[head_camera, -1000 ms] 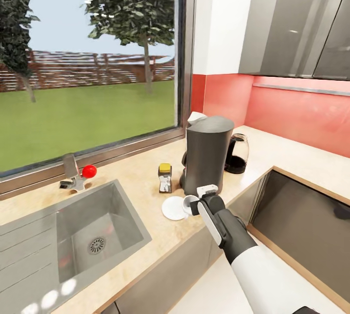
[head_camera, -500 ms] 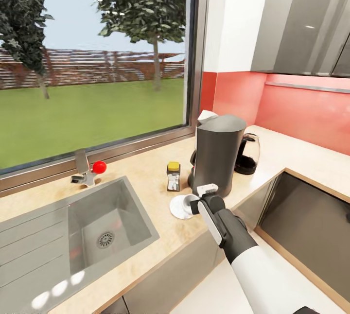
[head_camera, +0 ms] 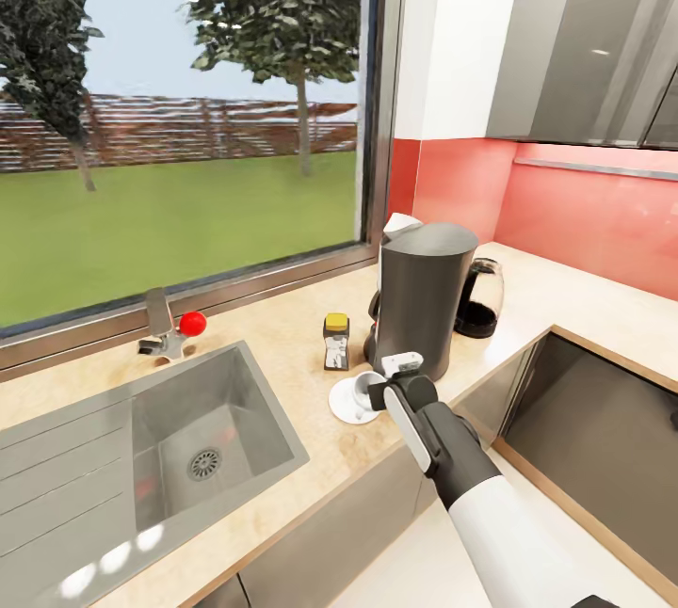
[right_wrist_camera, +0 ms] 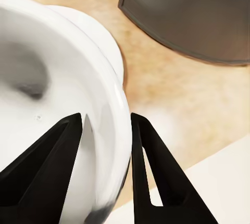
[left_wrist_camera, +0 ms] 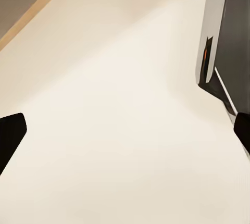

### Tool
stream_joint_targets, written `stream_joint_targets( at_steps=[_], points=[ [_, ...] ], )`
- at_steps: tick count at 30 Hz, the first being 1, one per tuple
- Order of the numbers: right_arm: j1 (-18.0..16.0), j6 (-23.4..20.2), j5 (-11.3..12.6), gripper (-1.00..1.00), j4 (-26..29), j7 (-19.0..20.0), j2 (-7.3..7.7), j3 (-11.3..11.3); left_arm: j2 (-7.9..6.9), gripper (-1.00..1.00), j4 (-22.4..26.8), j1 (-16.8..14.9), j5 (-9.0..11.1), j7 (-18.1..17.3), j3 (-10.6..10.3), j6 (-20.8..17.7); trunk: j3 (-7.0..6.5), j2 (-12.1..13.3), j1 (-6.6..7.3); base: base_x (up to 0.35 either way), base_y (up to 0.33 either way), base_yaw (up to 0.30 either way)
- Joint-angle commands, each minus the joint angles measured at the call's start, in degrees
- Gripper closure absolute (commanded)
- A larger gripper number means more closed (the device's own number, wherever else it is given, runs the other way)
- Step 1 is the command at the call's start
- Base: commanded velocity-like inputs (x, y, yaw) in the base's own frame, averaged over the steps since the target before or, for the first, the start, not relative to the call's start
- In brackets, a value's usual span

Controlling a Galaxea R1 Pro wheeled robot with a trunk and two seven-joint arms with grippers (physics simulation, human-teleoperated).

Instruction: Set up a coffee station on the kitchen countertop: keep the coffee maker on the countertop, move the bottle of coffee from the kitchen shelf to the counter next to the coffee maker, place a paper coffee filter on top of the coffee maker, put the saucer next to the coffee maker with the coffee cup on the saucer, and place the electric kettle next to the coffee maker.

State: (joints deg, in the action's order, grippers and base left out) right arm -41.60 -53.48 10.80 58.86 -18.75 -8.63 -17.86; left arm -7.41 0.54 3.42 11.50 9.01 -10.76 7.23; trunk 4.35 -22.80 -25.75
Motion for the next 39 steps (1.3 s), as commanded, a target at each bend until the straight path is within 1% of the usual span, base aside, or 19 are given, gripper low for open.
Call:
stream_joint_targets(
  at_steps=[1, 9, 20, 26, 29, 39],
  points=[
    [-0.1, -0.1, 0.6, 1.0, 0.0, -0.5, 0.05, -0.1, 0.01, -1.0, 0.1, 0.0, 0.5, 0.1, -0.5, 0.1, 0.11, -0.1, -0.04, 0.0, 0.0, 0.0],
    [-0.1, -0.1, 0.6, 1.0, -0.1, -0.5, 0.11, -0.1, 0.1, -1.0, 0.1, 0.0, 0.5, 0.1, -0.5, 0.0, 0.11, -0.1, -0.04, 0.001, 0.0, 0.0],
    [-0.1, 0.0, 0.6, 1.0, -0.5, -0.6, 0.19, -0.2, 0.11, -1.0, 0.0, 0.0, 0.5, 0.1, -0.5, 0.1, 0.11, -0.1, -0.04, 0.075, 0.0, 0.0],
    [-0.1, 0.0, 0.6, 1.0, -1.5, -0.6, 0.2, -0.2, 0.26, -1.0, 0.0, 0.0, 0.5, 0.1, -0.5, 0.1, 0.13, -0.1, -0.04, 0.003, 0.0, 0.003],
    [-0.1, 0.0, 0.6, 1.0, -1.7, -0.6, 0.2, -0.3, 0.53, -1.0, 0.0, 0.0, 0.4, 0.1, -0.5, 0.1, 0.22, -0.1, -0.04, 0.0, 0.0, 0.077],
    [-0.1, 0.0, 0.6, 1.0, -1.8, -0.6, 0.2, -0.2, 0.61, -1.0, 0.0, 0.0, 0.4, 0.1, -0.5, 0.1, 0.74, -0.1, -0.04, 0.0, 0.0, 0.157]
  ],
)
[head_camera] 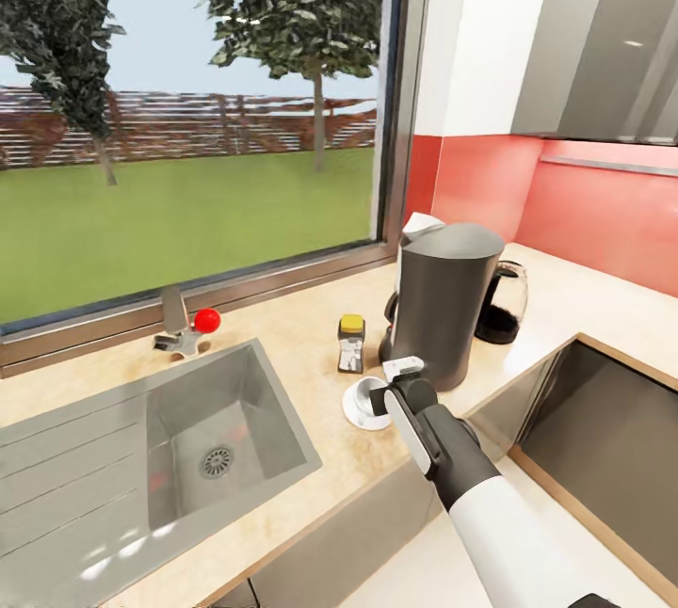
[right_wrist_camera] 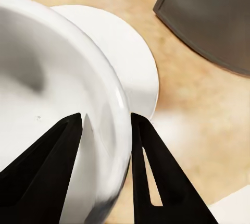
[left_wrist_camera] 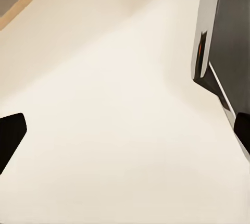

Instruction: Set up a coffee station on the kitchen countertop: keep the coffee maker on the countertop, move the bottle of coffee from the kitchen shelf to the counter next to the coffee maker, place a paper coffee filter on top of the coffee maker, put the saucer next to the coffee maker with the coffee cup on the saucer, and place the electric kettle next to the coffee maker.

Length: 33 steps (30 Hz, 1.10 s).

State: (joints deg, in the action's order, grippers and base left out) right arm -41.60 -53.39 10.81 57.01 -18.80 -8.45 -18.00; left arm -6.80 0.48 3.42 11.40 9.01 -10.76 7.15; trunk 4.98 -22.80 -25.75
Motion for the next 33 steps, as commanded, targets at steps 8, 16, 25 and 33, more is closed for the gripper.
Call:
stream_joint_targets(
  at_steps=[8, 16, 25, 33],
  points=[
    [-0.1, -0.1, 0.6, 1.0, 0.0, -0.5, 0.07, -0.1, -0.03, -1.0, 0.0, 0.0, 0.6, 0.1, -0.5, 0.1, 0.21, -0.1, -0.03, 0.0, 0.0, 0.038],
    [-0.1, -0.1, 0.6, 1.0, 0.0, -0.5, 1.03, -0.1, -0.05, -1.0, 0.0, 0.0, 0.6, 0.1, -0.5, 0.1, 0.26, -0.1, -0.03, 0.0, 0.0, 0.018],
    [-0.1, 0.2, 0.7, 1.0, 0.1, -0.5, 3.53, 0.0, -0.02, -1.0, 0.0, 0.0, 0.6, 0.1, -0.5, 0.1, 0.28, -0.1, -0.03, 0.041, 0.0, 0.006],
    [-0.1, 0.3, 0.8, 1.0, 0.1, -0.5, 3.42, 0.0, 0.03, -1.0, 0.0, 0.0, 0.4, 0.1, -0.5, 0.1, 0.28, -0.1, -0.03, 0.033, 0.0, 0.0]
  ],
)
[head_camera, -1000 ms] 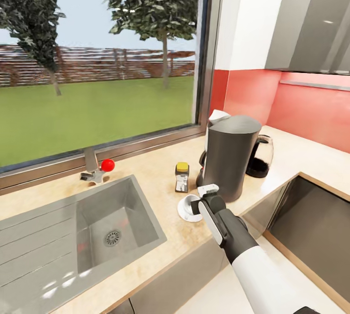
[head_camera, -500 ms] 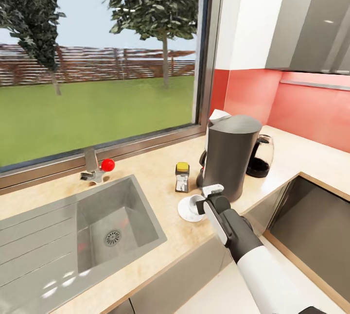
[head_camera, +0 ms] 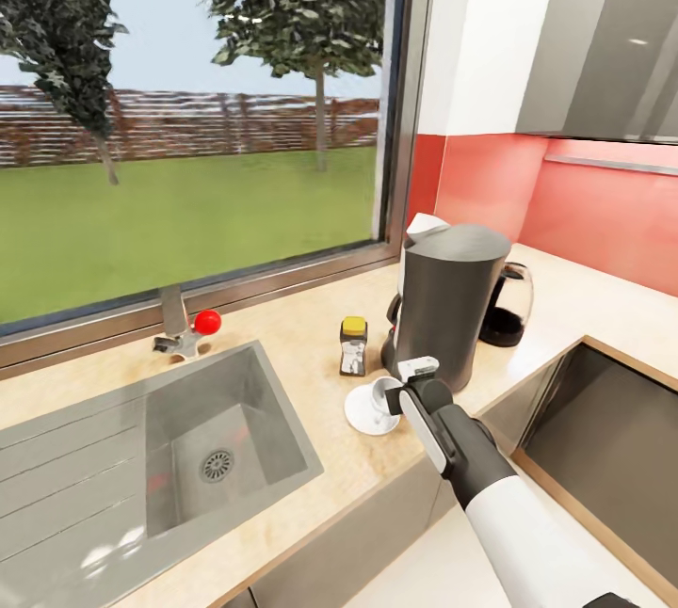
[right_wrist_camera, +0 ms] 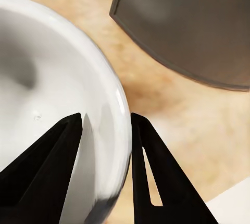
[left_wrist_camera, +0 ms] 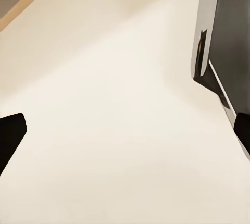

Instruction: Set up a coffee station on the kitchen countertop: keep the coffee maker on the countertop, move the bottle of coffee from the kitchen shelf to the counter next to the coffee maker, place a paper coffee filter on top of the coffee maker, put the saucer next to the coffee maker with the coffee cup on the saucer, and place the electric kettle next to the coffee maker.

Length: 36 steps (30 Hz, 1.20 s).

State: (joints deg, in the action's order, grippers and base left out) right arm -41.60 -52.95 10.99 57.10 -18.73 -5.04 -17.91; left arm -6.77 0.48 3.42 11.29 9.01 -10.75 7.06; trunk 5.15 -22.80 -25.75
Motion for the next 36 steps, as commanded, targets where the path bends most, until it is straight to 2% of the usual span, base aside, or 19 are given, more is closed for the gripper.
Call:
stream_joint_targets(
  at_steps=[1, 23, 36],
  points=[
    [-0.1, -0.1, 0.6, 1.0, 0.0, -0.5, 0.0, -0.1, 0.0, -1.0, 0.0, 0.0, 0.6, 0.1, -0.5, 0.1, 0.11, -0.1, -0.04, 0.004, 0.0, 0.0],
    [-0.1, -0.1, 0.9, 1.0, -1.6, -0.3, -0.31, -0.3, 0.0, -1.0, 0.0, 0.0, 0.5, 0.1, -0.5, 0.1, 0.14, -0.1, -0.04, 0.0, 0.0, 0.002],
    [-0.1, -0.1, 0.6, 1.0, -1.9, -0.4, -0.18, -0.2, 0.0, -1.0, 0.0, 0.0, 0.5, 0.1, -0.5, 0.1, 0.84, -0.1, -0.04, 0.0, 0.0, 0.138]
  ],
)
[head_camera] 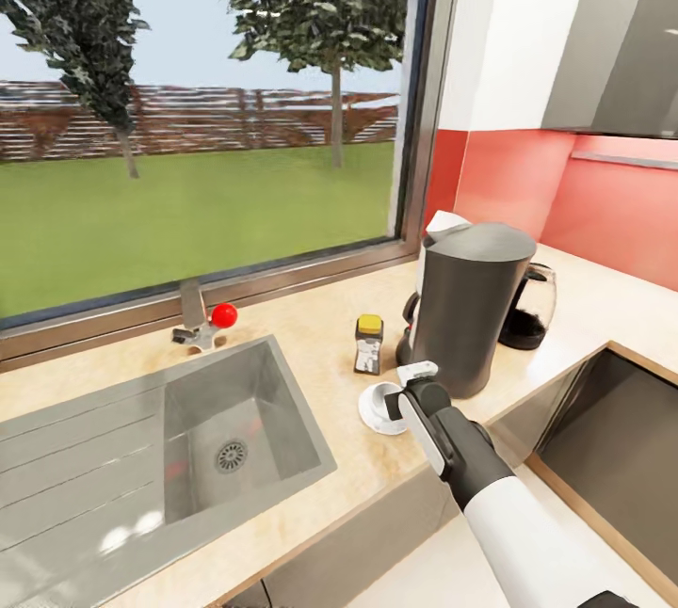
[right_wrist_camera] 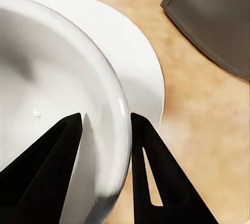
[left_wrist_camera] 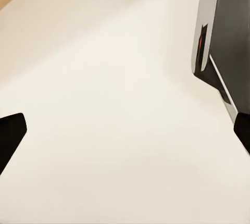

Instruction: Set up a coffee station on the kitchen countertop: keep the coffee maker on the countertop, move the bottle of coffee from the kitchen shelf to the counter next to the coffee maker, place a paper coffee filter on top of the coffee maker, put the saucer next to the coffee maker with the coffee cup on the saucer, and place the electric kettle next to the coffee maker.

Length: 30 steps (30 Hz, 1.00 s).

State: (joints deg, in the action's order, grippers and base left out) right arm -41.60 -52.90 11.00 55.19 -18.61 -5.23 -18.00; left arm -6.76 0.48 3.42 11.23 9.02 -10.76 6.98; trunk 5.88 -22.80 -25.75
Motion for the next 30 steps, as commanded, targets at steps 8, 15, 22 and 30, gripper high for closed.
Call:
stream_joint_targets(
  at_steps=[8, 15, 22, 30],
  points=[
    [-0.1, -0.2, 0.5, 1.0, 0.0, -0.6, 0.13, -0.1, 0.0, -1.0, 0.0, 0.0, 0.5, 0.1, -0.5, 0.1, 0.17, -0.1, -0.03, 0.0, 0.0, 0.02],
    [-0.1, -0.2, 0.5, 1.0, -0.1, -0.6, 0.26, -0.1, 0.0, -1.0, 0.1, 0.0, 0.5, 0.1, -0.6, -0.2, 0.17, -0.1, -0.03, 0.058, 0.0, 0.001],
    [-0.1, -0.2, 0.5, 1.0, -0.1, -0.6, 0.27, -0.1, 0.05, -1.0, 0.1, 0.0, 0.5, 0.1, -0.5, 0.0, 0.18, -0.1, -0.03, 0.046, 0.0, 0.0],
    [-0.1, -0.1, 0.6, 1.0, -0.3, -0.6, 0.22, -0.2, 0.01, -1.0, 0.1, 0.0, 0.5, 0.1, -0.5, 0.0, 0.18, -0.1, -0.03, 0.003, 0.0, 0.0]
  ],
)
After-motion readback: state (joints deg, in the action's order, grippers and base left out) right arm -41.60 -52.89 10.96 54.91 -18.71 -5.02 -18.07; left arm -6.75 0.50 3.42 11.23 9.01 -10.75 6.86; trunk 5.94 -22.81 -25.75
